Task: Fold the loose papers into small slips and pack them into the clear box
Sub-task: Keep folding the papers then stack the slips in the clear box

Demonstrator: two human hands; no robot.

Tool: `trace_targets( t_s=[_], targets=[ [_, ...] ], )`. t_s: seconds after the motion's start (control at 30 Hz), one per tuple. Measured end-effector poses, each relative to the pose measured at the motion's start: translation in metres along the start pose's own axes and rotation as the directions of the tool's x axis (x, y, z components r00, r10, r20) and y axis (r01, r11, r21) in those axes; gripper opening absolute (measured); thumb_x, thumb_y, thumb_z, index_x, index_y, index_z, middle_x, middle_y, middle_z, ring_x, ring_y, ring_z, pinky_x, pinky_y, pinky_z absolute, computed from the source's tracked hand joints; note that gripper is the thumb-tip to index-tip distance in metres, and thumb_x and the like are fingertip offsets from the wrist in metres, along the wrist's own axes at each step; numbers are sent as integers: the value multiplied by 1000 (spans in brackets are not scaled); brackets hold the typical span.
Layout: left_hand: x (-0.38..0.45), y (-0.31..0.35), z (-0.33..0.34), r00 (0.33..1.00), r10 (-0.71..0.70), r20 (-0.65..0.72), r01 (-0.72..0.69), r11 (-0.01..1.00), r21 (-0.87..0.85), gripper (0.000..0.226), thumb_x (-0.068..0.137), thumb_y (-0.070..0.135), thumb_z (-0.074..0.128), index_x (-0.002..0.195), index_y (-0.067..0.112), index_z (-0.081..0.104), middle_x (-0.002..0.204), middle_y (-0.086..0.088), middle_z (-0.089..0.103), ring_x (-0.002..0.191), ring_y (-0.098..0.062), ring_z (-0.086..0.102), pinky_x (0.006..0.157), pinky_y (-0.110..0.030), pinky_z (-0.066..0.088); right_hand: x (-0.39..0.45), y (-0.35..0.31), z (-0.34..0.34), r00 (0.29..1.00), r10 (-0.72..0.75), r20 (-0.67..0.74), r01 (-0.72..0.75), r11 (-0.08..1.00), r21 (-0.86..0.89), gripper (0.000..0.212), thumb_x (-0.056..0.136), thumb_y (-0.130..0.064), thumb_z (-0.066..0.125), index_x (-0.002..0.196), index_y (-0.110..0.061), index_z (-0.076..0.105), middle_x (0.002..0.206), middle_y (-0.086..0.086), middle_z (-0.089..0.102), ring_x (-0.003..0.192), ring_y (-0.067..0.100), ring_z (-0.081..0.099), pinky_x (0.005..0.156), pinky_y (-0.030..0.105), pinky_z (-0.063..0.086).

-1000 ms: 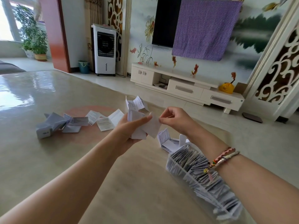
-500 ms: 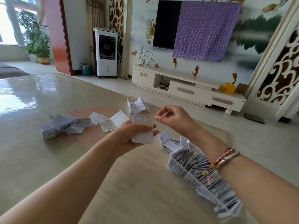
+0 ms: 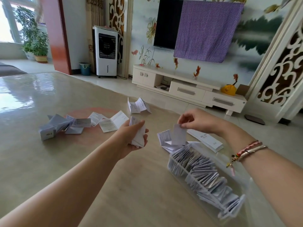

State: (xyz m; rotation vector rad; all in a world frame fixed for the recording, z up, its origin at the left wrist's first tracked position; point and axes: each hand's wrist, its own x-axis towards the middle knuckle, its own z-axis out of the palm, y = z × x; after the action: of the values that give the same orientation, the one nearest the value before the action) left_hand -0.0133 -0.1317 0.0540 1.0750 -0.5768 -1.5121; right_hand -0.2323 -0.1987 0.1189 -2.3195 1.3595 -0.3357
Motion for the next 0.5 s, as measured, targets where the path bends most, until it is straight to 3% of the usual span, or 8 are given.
trace_targets(
  t_s=[0.13,0.27,0.33,0.4,0.5],
  targets=[
    [-3,6,-3,999,-7,52,6,1000,24,48,77,44,75,107,12,53,88,-12,57,65,-20,53,66,-32,53,-4,-27,9,982,-126,-141,174,896,408,10,89,-2,63,99,-3,66,86,5,68,72,10,61,68,14,49],
    [-7,10,-4,976,10,220,-47,985,165,58,77,56,66,117,15,58,93,-10,63,80,-19,61,74,-33,54,2,-48,35,975,-213,-56,214,855,473,14,87,5,63,100,7,64,83,12,67,67,11,63,67,16,52],
    [-8,8,-6,960,36,277,-98,972,215,54,79,43,70,123,14,58,103,-12,67,91,-19,66,78,-33,56,7,-52,46,975,-222,-28,207,844,495,11,85,7,63,96,6,65,79,10,67,67,15,63,71,21,56],
    [-8,6,-9,952,45,304,-97,983,157,50,81,16,72,127,7,55,112,-16,68,100,-25,68,79,-36,58,12,-50,50,975,-216,-55,213,830,516,11,85,5,65,95,1,67,79,4,68,70,17,66,74,22,56],
    [-5,6,-19,970,61,236,-73,996,42,42,87,-8,58,128,0,51,111,-19,67,92,-30,71,69,-35,59,24,-34,47,981,-150,-122,186,900,393,25,87,-4,65,110,-13,64,109,1,66,84,16,66,80,21,51]
  ],
)
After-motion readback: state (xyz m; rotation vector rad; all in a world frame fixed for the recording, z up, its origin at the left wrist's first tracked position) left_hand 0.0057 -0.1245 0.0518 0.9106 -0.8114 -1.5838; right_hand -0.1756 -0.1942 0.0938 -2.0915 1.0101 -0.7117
